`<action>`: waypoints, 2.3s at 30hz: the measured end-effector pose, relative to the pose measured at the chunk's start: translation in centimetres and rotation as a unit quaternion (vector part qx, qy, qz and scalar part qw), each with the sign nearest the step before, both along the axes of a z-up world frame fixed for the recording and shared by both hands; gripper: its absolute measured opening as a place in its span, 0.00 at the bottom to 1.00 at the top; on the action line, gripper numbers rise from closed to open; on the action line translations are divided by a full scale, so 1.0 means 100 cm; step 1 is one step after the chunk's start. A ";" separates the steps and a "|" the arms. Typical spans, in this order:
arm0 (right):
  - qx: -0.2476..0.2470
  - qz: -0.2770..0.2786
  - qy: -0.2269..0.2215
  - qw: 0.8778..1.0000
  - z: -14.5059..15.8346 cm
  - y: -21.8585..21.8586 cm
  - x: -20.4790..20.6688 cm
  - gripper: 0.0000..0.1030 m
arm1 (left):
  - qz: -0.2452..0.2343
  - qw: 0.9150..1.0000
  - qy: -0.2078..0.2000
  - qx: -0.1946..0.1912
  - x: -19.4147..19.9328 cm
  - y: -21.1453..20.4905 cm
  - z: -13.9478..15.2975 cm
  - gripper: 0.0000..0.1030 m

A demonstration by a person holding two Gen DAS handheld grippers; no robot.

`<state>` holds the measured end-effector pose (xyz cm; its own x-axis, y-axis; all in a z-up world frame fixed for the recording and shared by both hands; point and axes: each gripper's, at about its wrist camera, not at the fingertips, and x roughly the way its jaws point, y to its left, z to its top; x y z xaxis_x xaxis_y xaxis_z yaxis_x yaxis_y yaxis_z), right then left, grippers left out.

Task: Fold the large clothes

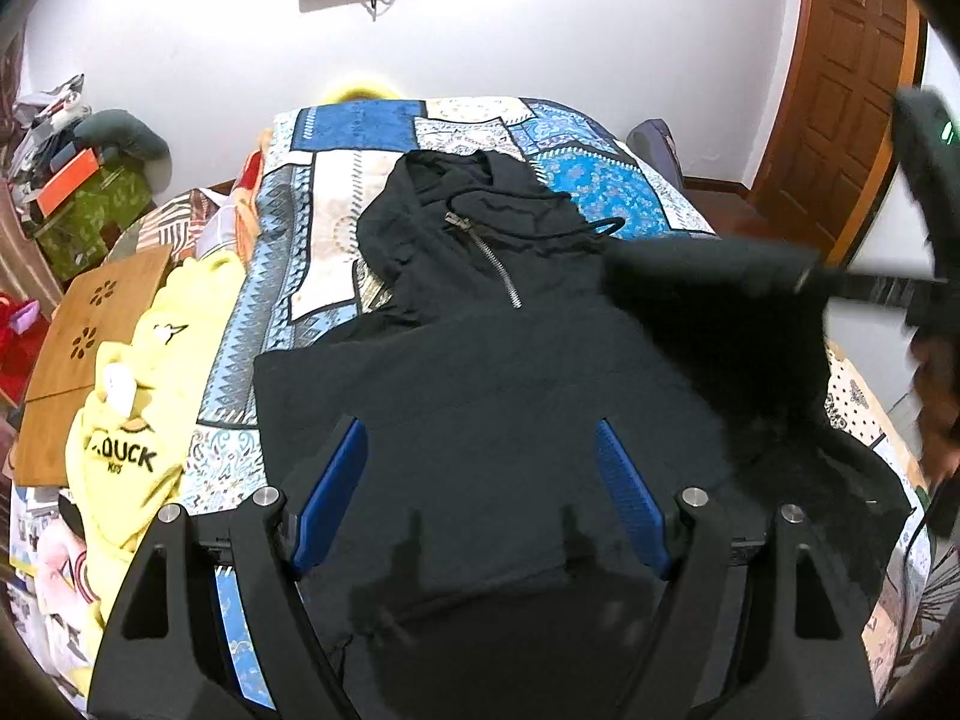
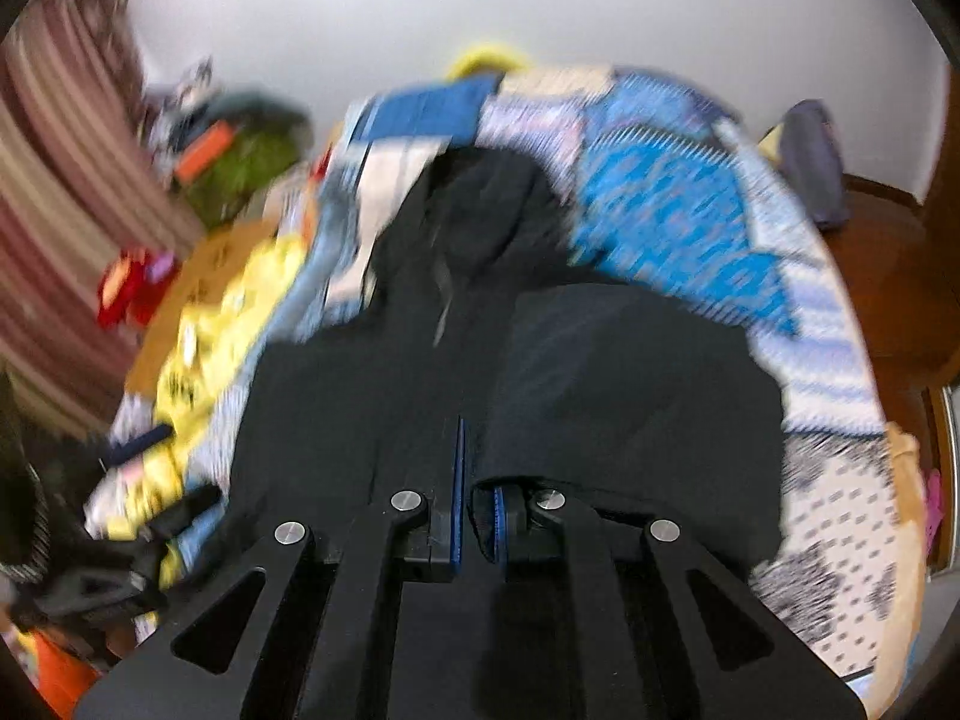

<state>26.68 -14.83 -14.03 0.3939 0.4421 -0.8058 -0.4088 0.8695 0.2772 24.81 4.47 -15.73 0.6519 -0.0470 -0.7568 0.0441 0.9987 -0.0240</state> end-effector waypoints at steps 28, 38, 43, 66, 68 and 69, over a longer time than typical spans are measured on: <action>-0.085 -0.023 0.008 0.996 0.001 -0.082 -0.047 0.37 | -0.065 0.997 0.003 0.034 0.014 -0.059 0.006 0.80; -0.080 -0.110 0.015 0.991 -0.014 -0.144 -0.032 0.47 | -0.182 0.976 0.024 0.114 0.050 -0.162 -0.031 0.83; -0.075 -0.121 0.048 0.989 -0.046 -0.148 -0.022 0.47 | -0.232 0.961 0.046 0.141 0.064 -0.199 -0.063 0.83; -0.030 -0.145 0.079 0.986 -0.084 -0.163 -0.020 0.60 | -0.200 0.977 0.000 0.073 0.093 -0.175 -0.038 0.22; -0.039 -0.144 0.076 0.986 -0.084 -0.160 -0.019 0.60 | -0.177 0.983 -0.004 0.058 0.091 -0.153 -0.028 0.22; -0.042 -0.144 0.074 0.986 -0.084 -0.159 -0.018 0.60 | -0.164 0.985 -0.005 0.050 0.089 -0.141 -0.023 0.22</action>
